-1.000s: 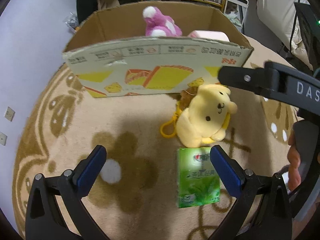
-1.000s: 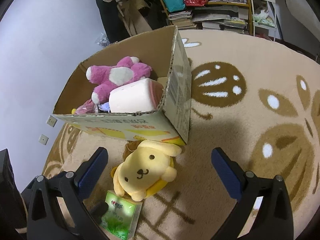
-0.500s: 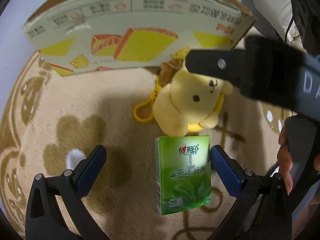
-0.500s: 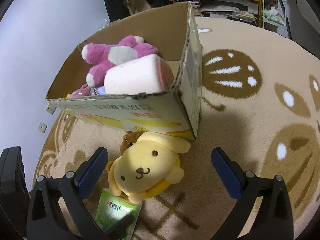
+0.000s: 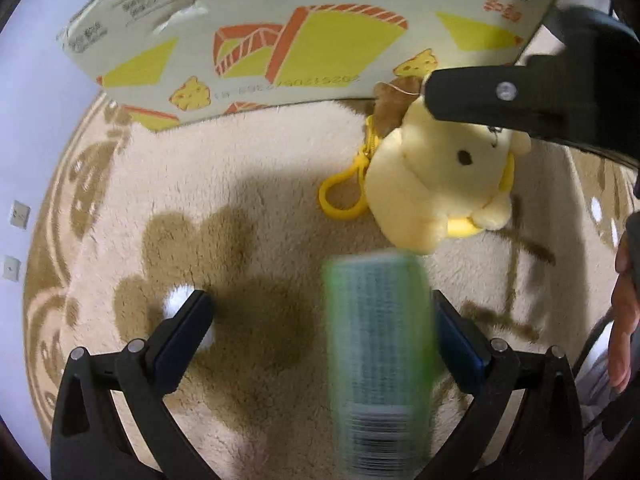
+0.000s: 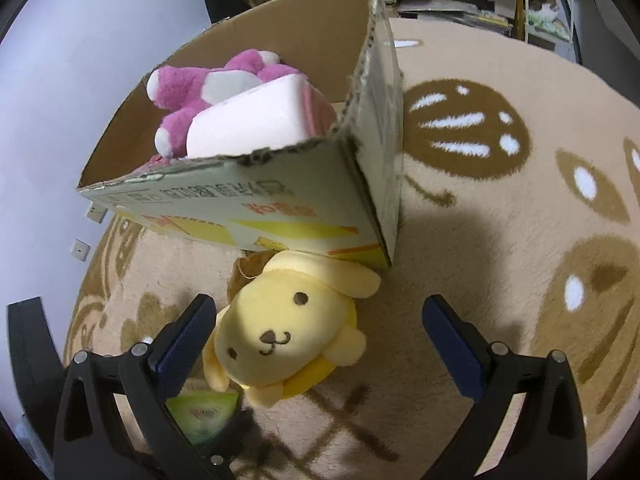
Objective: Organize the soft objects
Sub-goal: 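Grasp the yellow dog plush with the right gripper while the left gripper grasps the green tissue pack, then lift both items and carry them over the open box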
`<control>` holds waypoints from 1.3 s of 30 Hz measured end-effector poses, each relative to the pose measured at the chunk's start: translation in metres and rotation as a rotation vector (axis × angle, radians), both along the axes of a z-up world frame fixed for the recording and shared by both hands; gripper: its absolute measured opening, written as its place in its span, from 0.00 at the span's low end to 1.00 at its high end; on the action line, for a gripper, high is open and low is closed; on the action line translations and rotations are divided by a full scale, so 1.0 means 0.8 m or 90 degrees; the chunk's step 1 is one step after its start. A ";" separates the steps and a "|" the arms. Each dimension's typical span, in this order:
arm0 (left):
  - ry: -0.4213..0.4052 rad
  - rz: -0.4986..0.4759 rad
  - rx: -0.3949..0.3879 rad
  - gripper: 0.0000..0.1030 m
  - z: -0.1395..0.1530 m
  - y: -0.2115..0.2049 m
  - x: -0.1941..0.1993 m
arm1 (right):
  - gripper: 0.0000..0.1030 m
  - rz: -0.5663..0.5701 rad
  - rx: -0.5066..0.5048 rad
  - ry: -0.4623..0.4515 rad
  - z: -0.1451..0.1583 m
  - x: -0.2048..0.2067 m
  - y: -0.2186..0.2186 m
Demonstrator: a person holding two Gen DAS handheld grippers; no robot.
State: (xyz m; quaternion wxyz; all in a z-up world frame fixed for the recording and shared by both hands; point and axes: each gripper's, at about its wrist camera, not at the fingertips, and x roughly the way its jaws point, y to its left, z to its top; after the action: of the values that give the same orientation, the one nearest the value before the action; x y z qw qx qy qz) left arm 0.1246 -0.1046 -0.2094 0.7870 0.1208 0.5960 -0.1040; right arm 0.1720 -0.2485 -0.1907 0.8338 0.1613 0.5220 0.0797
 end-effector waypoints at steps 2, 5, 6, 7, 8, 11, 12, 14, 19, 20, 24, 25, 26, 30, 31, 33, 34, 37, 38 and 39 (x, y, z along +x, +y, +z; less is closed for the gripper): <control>-0.002 0.002 -0.002 0.94 0.001 -0.001 0.001 | 1.00 0.004 -0.003 -0.004 0.001 0.000 0.002; 0.002 -0.015 -0.003 0.79 0.005 -0.003 -0.003 | 1.00 0.008 -0.006 -0.004 0.001 0.000 0.003; 0.007 -0.018 -0.004 0.75 0.007 -0.004 -0.005 | 1.00 0.008 -0.008 -0.003 0.000 0.000 0.004; 0.009 -0.019 -0.009 0.63 0.011 -0.004 -0.008 | 1.00 0.010 -0.007 -0.002 -0.001 0.000 0.004; 0.009 -0.019 -0.009 0.51 0.014 -0.002 -0.011 | 1.00 0.011 -0.008 -0.002 -0.001 0.001 0.006; 0.011 -0.012 0.003 0.50 0.016 0.003 -0.013 | 1.00 0.012 -0.013 -0.001 -0.005 0.003 0.012; 0.012 -0.007 -0.005 0.50 0.016 0.008 -0.013 | 1.00 0.013 -0.012 0.001 -0.006 0.004 0.013; 0.011 -0.001 -0.016 0.49 0.019 0.022 -0.015 | 1.00 0.015 -0.012 0.006 -0.011 0.005 0.015; -0.007 0.032 -0.008 0.50 0.023 0.046 -0.006 | 1.00 0.020 -0.024 0.009 -0.015 0.006 0.020; -0.007 0.038 -0.013 0.50 0.023 0.051 -0.004 | 1.00 0.019 -0.025 0.009 -0.016 0.006 0.021; -0.014 0.045 -0.010 0.50 0.028 0.060 0.004 | 1.00 0.014 -0.031 0.014 -0.021 0.008 0.027; -0.020 0.042 -0.004 0.50 0.029 0.061 0.004 | 0.96 0.018 -0.035 0.014 -0.022 0.009 0.030; -0.021 0.041 -0.003 0.50 0.030 0.076 0.021 | 0.90 0.024 -0.038 0.016 -0.022 0.009 0.032; -0.028 0.037 0.002 0.50 0.033 0.076 0.023 | 0.71 0.037 -0.015 0.016 -0.021 0.009 0.039; -0.031 0.036 0.006 0.50 0.034 0.077 0.023 | 0.68 0.038 -0.019 0.015 -0.021 0.008 0.041; -0.036 0.034 0.011 0.50 0.038 0.065 0.019 | 0.64 0.035 -0.022 0.008 -0.018 0.006 0.041; -0.040 0.036 0.012 0.50 0.040 0.068 0.020 | 0.63 0.033 -0.022 0.006 -0.017 0.005 0.041; -0.048 0.042 0.009 0.50 0.046 0.074 0.018 | 0.60 0.032 -0.031 -0.006 -0.011 0.000 0.044; -0.052 0.044 0.008 0.50 0.050 0.078 0.018 | 0.59 0.032 -0.035 -0.011 -0.008 -0.002 0.044; -0.056 0.047 0.008 0.50 0.053 0.081 0.019 | 0.59 0.030 -0.038 -0.013 -0.006 -0.004 0.043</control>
State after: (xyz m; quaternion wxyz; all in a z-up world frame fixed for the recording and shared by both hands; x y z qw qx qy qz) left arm 0.1397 -0.0395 -0.1671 0.8150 0.1082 0.5655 -0.0654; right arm 0.1689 -0.2140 -0.1953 0.8416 0.1230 0.5189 0.0856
